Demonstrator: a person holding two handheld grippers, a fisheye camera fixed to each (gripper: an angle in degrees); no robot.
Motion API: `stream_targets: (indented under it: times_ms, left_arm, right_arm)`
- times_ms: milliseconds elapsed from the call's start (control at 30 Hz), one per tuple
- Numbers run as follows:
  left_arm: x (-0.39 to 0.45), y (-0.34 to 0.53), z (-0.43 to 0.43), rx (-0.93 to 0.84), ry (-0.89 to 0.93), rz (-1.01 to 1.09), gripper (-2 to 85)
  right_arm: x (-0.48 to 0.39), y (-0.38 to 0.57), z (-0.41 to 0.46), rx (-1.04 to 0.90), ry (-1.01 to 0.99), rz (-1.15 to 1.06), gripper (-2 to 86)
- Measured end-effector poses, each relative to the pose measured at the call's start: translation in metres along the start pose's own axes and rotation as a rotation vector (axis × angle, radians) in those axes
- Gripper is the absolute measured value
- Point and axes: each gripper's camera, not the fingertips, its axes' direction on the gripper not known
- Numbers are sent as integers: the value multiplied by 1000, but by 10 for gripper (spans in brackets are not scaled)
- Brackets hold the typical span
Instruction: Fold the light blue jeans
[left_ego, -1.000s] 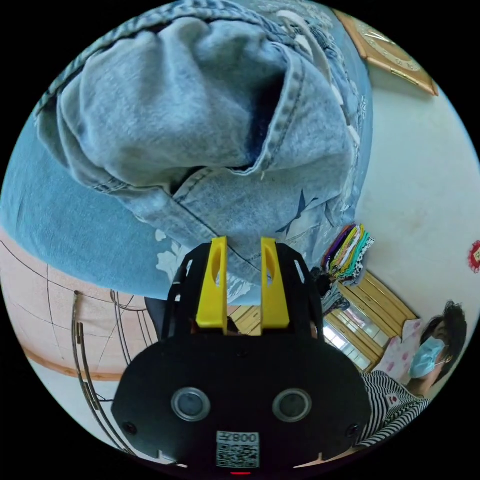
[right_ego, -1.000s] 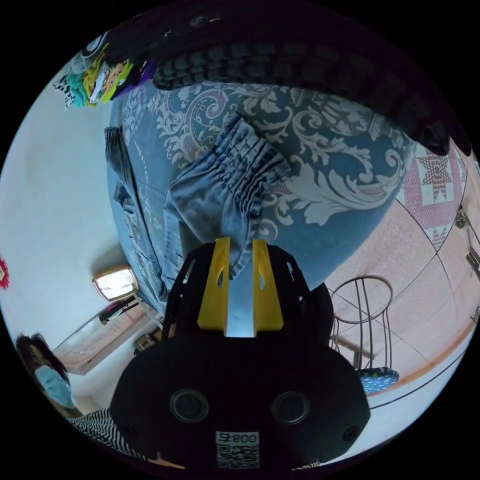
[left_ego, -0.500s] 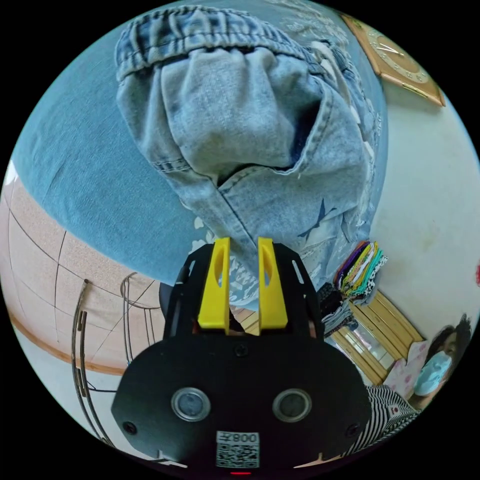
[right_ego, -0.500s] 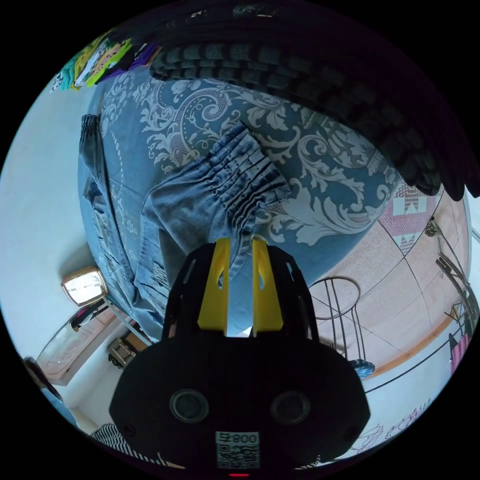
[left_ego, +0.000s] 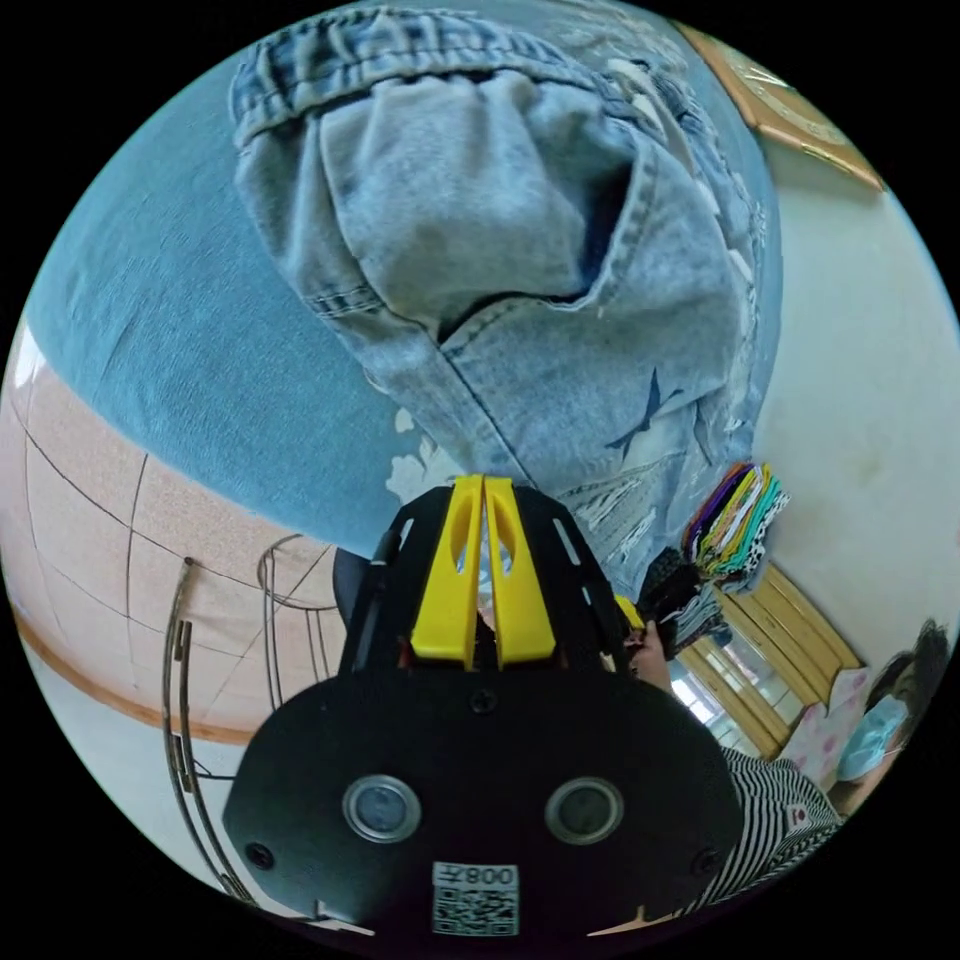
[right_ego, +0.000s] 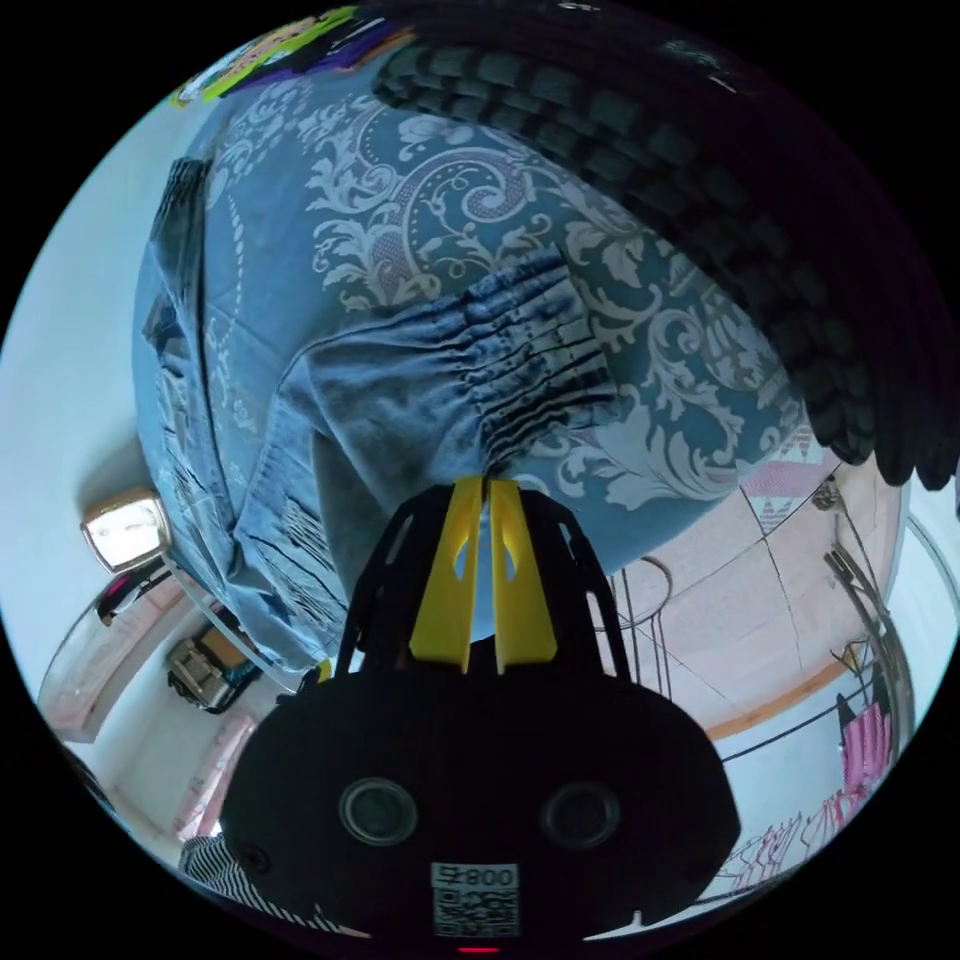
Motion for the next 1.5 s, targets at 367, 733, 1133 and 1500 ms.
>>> stream_targets:
  times_ms: [367, 733, 1133, 1500]
  left_arm:
    - [-20, 35, -56, 43, -36, 11, 3]
    - [-17, 32, -55, -3, -40, 66, 36]
    - [-76, 2, -114, 239, 132, -10, 121]
    - [-110, -45, -105, 283, 149, -28, 63]
  right_arm:
    - [-64, 6, -42, 56, 173, -219, 9]
    - [-131, 3, -23, 14, 549, -395, 28]
    - [-352, 220, 129, -324, 452, -1566, 88]
    - [-390, 297, 212, -142, 778, -1983, 84]
